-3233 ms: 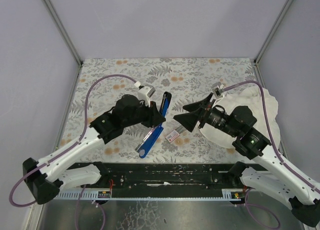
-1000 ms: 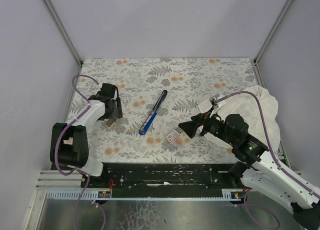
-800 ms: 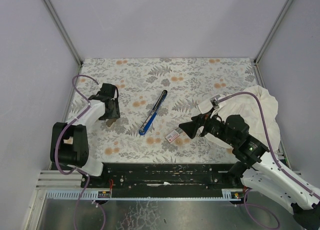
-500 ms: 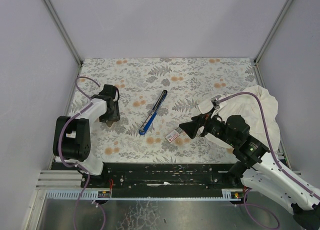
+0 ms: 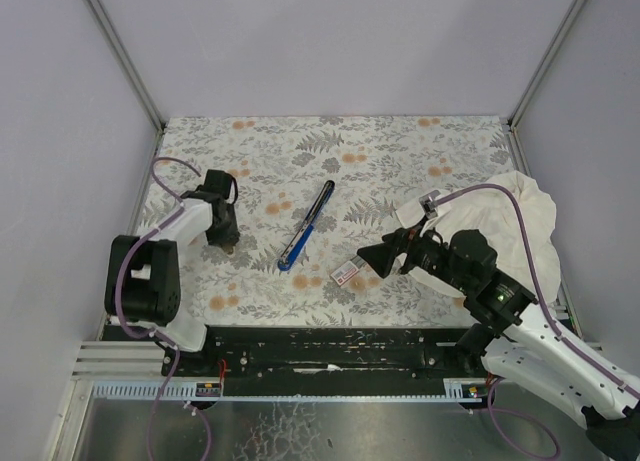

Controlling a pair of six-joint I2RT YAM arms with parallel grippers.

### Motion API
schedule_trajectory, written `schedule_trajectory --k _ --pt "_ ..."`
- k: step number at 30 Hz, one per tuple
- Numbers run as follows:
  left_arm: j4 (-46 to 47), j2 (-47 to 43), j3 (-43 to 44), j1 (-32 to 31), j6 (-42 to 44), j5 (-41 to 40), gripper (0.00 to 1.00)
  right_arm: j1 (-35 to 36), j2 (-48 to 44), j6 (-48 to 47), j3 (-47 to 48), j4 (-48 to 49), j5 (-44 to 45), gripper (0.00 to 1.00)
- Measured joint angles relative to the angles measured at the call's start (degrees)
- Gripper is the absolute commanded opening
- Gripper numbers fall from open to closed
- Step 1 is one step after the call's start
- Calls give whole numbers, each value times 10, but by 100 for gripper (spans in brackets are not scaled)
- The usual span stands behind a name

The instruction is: Load the staples into the stapler

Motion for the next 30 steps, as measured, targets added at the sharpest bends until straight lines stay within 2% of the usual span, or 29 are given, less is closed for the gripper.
schedule_trajectory --k 4,8,12,14,24,30 --pt "5 -79 -22 0 -41 103 0 0 29 -7 0 0 -2 100" --pt "20 -180 -38 -14 -108 222 0 0 98 -13 5 -2 -26 94" --pt "57 -242 -68 -55 -184 298 0 3 194 -10 19 -1 -62 92" --pt "95 -275 -109 -88 -249 339 0 11 225 -5 20 3 -70 92" --pt "198 -294 -151 -220 -413 371 0 97 304 -5 82 23 -54 82" --pt "239 -294 -151 -256 -459 366 0 133 342 -8 107 32 -24 72"
